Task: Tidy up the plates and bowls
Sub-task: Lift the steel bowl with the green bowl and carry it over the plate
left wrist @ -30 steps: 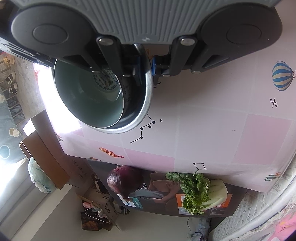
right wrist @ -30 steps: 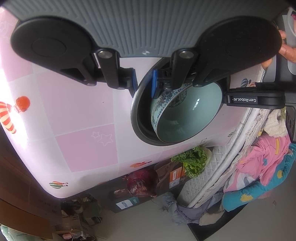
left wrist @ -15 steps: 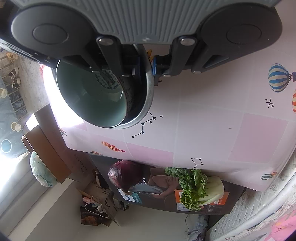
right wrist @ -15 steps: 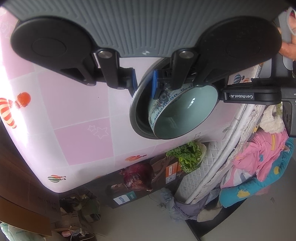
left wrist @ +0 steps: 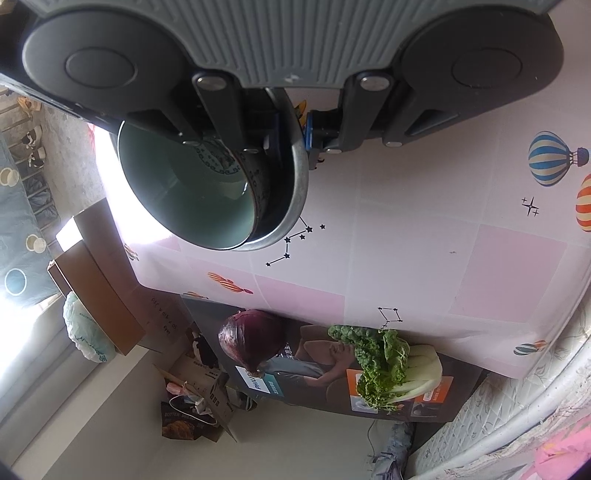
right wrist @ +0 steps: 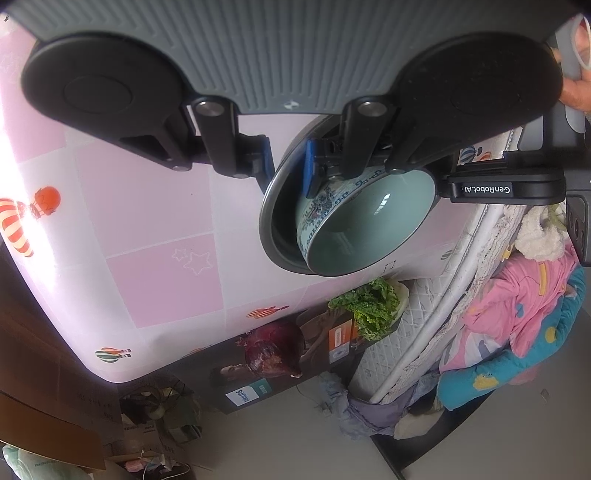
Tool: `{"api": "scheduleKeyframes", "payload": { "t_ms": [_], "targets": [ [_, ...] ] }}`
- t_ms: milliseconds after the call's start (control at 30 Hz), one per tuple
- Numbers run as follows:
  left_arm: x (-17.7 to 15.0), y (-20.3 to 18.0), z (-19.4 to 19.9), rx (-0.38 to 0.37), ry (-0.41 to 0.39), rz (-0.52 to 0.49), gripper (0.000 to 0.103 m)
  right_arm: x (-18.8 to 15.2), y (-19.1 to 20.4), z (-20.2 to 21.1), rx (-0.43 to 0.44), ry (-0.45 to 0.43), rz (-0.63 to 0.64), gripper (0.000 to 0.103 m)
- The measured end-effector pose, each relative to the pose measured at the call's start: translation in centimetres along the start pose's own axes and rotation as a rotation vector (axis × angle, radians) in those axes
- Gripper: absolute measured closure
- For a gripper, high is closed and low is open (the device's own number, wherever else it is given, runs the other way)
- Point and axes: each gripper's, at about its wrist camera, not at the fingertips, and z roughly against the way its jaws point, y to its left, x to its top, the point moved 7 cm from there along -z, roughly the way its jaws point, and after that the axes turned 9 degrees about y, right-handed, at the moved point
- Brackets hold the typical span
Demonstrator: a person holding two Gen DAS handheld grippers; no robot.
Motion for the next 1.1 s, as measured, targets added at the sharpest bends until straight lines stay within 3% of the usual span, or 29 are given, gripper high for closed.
{"api": "scheduleKeyframes", "payload": {
  "t_ms": [767,1100],
  "targets": [
    [-0.8,0.5,3.9,-0.019,-0.051,0.017,0.092,-0.8,2.6,3.3,0.013,-0.032,0.028,0.087],
    [-3.2,1.4,6.9,-0.021,-0.080,0.041,0.092,-3.3,4.8,5.4,0.020,-0.038,0.051,0.087]
  ]
}}
